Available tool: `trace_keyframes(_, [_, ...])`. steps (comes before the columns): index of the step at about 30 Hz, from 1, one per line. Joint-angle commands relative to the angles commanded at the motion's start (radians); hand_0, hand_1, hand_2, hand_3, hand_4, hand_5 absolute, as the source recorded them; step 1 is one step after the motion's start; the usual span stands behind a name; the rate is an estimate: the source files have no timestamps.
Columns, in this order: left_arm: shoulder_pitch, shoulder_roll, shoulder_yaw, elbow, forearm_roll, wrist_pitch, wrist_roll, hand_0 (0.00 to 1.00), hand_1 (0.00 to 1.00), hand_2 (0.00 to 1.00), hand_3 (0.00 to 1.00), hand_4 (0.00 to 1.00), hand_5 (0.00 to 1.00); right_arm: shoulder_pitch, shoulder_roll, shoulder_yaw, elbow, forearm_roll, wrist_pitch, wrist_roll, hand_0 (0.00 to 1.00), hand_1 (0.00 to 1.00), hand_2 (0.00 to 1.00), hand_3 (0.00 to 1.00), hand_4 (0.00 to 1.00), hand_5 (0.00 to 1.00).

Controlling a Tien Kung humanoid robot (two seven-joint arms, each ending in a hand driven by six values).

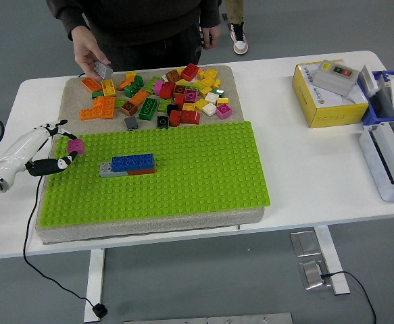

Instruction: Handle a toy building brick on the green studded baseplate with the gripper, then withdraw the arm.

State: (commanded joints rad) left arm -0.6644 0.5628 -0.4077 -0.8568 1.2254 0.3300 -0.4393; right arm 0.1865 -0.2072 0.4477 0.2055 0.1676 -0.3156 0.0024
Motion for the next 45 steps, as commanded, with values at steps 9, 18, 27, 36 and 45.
trace_keyframes(9, [0.007,-0.028,0.015,-0.042,0.003,-0.003,0.008,0.985,0.971,0.952,0.578,0.553,0.281,-0.002,0.0,-0.008,-0.002,0.013,0.003,0.005,0.599,0.533,0.652,0.545,0.609,0.998])
trace_keyframes(18, [0.006,-0.049,0.024,-0.005,0.015,-0.003,0.005,0.985,0.971,0.951,0.579,0.552,0.28,0.0,0.001,-0.018,-0.005,0.024,0.007,0.012,0.599,0.531,0.65,0.542,0.61,0.998])
trace_keyframes(27, [-0.001,-0.07,0.04,0.044,0.009,-0.005,0.003,0.985,0.971,0.952,0.578,0.551,0.28,0.001,0.003,-0.023,-0.005,0.03,0.009,0.014,0.6,0.529,0.65,0.543,0.612,0.998])
trace_keyframes(36, [-0.004,-0.077,0.057,0.065,0.002,-0.007,0.007,0.986,0.971,0.952,0.58,0.549,0.28,0.002,0.003,-0.028,-0.005,0.034,0.01,0.017,0.603,0.527,0.65,0.543,0.613,0.998])
trace_keyframes(45, [-0.008,-0.08,0.082,0.08,0.012,-0.009,0.014,0.986,0.971,0.952,0.581,0.548,0.281,0.002,0.002,-0.028,-0.005,0.033,0.01,0.017,0.603,0.529,0.65,0.542,0.615,0.998])
